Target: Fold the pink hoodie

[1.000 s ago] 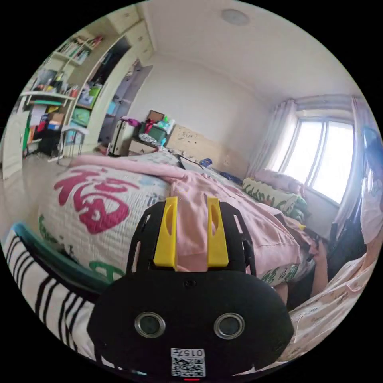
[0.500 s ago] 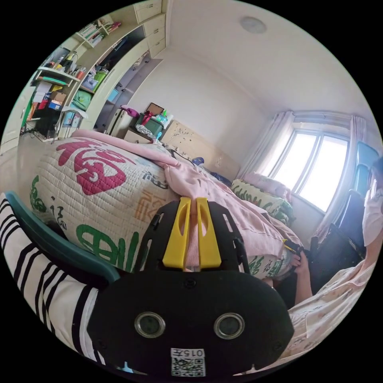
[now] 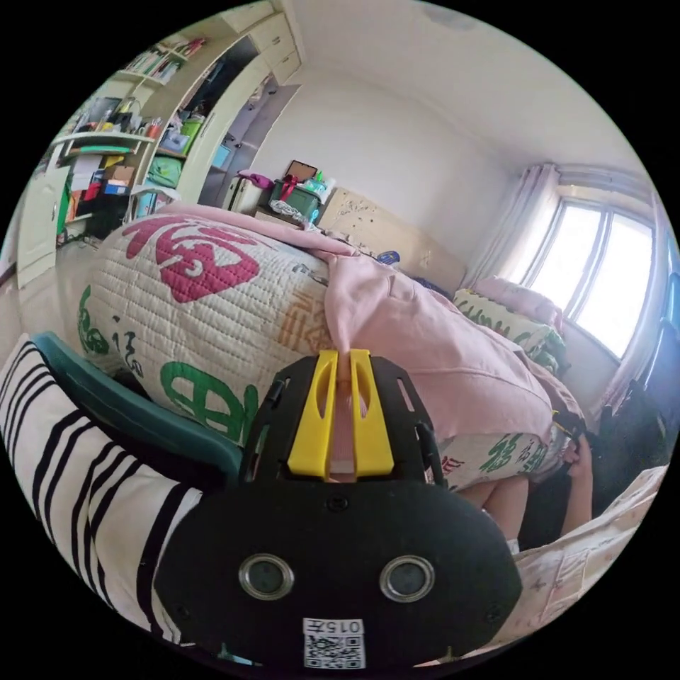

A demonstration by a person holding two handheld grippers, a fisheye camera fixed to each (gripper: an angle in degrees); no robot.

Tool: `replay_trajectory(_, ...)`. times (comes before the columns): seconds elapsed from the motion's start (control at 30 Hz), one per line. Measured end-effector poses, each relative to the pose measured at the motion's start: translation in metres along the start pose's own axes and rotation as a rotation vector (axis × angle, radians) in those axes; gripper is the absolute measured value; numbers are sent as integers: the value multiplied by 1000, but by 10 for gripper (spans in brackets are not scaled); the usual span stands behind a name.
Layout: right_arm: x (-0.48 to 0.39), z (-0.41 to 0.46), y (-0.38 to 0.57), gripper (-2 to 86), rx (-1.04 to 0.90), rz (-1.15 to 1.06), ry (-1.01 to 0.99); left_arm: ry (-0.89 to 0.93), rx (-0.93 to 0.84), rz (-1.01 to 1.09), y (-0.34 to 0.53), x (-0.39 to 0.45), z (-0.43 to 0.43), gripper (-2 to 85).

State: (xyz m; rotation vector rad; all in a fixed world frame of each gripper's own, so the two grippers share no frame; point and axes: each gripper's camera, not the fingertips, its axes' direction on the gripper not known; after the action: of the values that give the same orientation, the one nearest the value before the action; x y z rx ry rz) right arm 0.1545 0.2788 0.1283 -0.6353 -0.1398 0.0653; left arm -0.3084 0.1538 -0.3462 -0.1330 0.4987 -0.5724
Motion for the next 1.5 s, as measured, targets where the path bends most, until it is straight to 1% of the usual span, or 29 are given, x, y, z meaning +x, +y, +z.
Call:
replay_trajectory(0.13, -21, 42, 17, 18, 31, -51, 65, -72, 2, 47, 4, 12, 4, 20)
replay_trajectory(0.23, -53, 78, 38, 28, 85, -156, 204, -108, 29, 69, 12, 19, 9, 26)
replay_trajectory(0.3, -79, 110, 51, 34, 100, -229, 335, -135, 39, 91, 18, 22, 13, 28)
replay_trajectory(0.37, -89, 128, 56, 36, 93, -252, 377, -142, 30, 99, 18, 22, 13, 26)
replay_trajectory(0.43, -89, 141, 59, 36, 89, -242, 361, -136, 26, 100, 18, 19, 13, 23)
replay_trajectory(0.6, -64, 169, 66, 35, 83, -132, 193, -81, 11, 65, 26, -1, 18, 18)
replay_trajectory(0.8, -64, 202, 77, 27, 90, -89, 167, -158, -2, 131, 39, 7, 39, 17)
replay_trajectory(1.07, -58, 222, 97, 27, 134, -51, 131, -163, 3, 120, 57, -2, 40, 23)
replay_trajectory(1.2, -49, 223, 107, 32, 156, -18, 84, -131, 39, 65, 73, -12, 39, 31)
replay_trajectory(1.33, -50, 221, 116, 33, 172, -31, 95, -64, 78, 11, 91, -26, 32, 47)
replay_trajectory(1.5, -47, 210, 127, 34, 204, -8, 87, -125, 88, -98, 113, -43, 11, 108)
